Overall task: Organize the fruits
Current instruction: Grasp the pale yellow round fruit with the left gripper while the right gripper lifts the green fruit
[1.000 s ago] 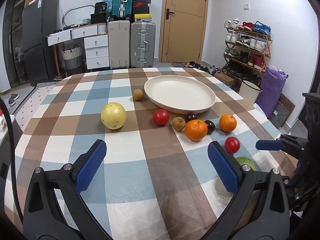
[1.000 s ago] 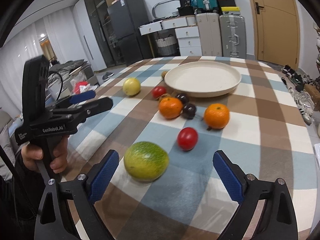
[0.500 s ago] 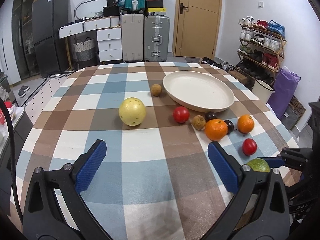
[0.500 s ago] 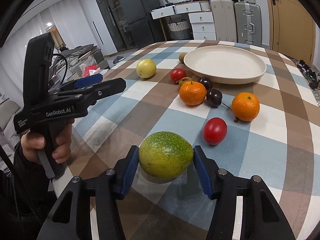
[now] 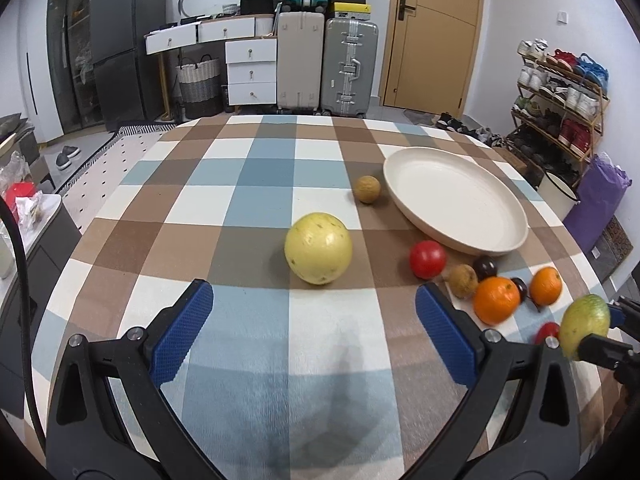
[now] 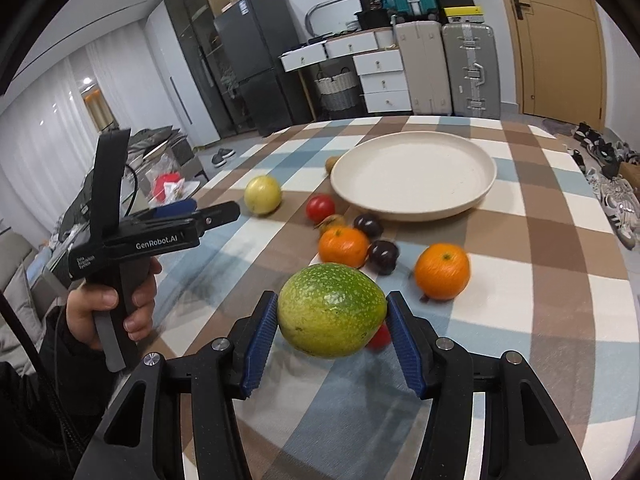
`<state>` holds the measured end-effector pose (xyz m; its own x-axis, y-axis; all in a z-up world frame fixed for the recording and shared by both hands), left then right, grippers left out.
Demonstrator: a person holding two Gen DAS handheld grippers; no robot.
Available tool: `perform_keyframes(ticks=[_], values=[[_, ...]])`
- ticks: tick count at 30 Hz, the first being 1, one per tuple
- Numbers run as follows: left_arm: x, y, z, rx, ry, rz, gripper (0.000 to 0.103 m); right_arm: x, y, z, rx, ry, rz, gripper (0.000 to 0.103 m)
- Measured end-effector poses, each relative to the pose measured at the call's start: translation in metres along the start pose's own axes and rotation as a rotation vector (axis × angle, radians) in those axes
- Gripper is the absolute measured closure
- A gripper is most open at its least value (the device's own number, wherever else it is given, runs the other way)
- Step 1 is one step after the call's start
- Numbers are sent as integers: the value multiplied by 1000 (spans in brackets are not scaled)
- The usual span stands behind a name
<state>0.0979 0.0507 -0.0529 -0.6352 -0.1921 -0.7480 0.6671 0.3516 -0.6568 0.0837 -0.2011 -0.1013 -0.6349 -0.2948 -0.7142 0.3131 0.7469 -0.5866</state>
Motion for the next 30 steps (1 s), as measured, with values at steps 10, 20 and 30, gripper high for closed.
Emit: perform_keyframes(ticks=[10, 20, 30], values=[[-20, 62, 5, -14, -14, -101, 23, -27, -3, 21, 22, 23, 33, 47], [-20, 67, 20, 55, -13, -108, 57, -45, 2, 36, 31, 23, 19, 47], [-42, 35, 28, 82, -11, -41, 57, -72, 11, 51, 48, 27, 27, 47]])
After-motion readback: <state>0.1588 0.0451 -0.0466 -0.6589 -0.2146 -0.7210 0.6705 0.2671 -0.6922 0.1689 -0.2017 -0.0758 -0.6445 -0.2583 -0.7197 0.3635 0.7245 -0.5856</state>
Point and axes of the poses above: each gripper's, at about its wrist camera, not at the fingertips, and y roughly the way its jaws point, z to its right, x to its underside, the point moved 7 cm from there along y, roughly the way its jaws point, and after that the axes turned 14 degrees about -x, right-handed, at the moved point
